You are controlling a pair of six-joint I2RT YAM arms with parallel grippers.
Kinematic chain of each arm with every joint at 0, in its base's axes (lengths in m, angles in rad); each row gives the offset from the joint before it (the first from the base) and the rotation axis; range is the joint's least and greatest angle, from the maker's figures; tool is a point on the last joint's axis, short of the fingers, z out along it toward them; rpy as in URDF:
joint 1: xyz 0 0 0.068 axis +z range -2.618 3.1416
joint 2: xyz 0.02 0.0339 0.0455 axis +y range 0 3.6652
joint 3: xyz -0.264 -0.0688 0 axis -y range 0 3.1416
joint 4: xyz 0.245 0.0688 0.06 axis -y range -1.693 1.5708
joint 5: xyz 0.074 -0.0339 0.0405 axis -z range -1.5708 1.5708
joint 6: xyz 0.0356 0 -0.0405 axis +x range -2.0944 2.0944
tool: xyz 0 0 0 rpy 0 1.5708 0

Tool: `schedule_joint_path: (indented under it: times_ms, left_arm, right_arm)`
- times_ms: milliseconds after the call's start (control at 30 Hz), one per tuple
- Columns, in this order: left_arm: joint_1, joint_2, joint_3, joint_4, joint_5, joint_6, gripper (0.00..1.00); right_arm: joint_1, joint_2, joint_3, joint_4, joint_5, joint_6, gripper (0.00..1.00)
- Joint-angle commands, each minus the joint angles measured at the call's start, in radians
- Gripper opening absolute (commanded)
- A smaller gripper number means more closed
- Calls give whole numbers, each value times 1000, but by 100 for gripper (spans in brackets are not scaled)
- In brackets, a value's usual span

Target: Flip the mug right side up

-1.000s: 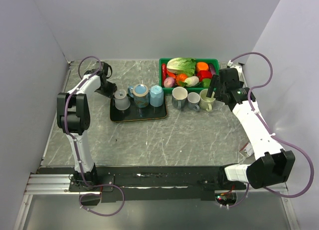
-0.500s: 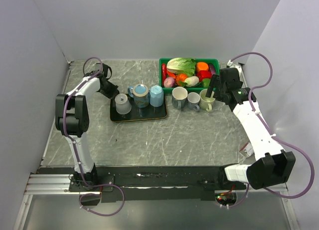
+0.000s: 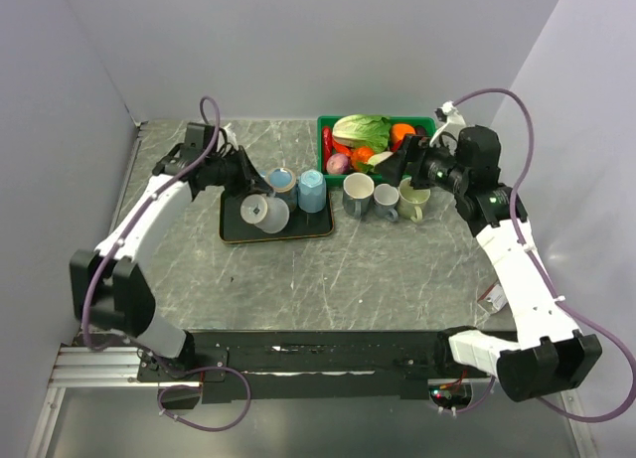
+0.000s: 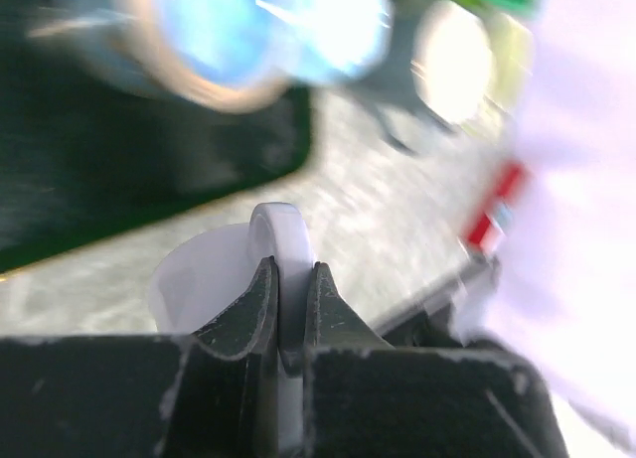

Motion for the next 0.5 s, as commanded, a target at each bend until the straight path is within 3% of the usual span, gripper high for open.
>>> schedule_joint_path:
  times_ms: [0,33,167,300,467]
  left_arm:
    - [-14,-127,-15,167,309,83,1]
    - [-22,-154,-15,189,326,88,1]
    - [-59,-197,2,258,394,64,1]
    - [-103,-236,7,336,467,68,1]
    - [-139,-277,-4,437,587,57,1]
  right_arm:
    - [19,-26,-73,319,-445,59,93]
    - [27,-21,-97,432,-492,84,93]
    - [97,40,-102,617,-646,166,92]
    - [198,106,-28,596,-657,111,92]
    - [222,149,10,602,-678,89,90]
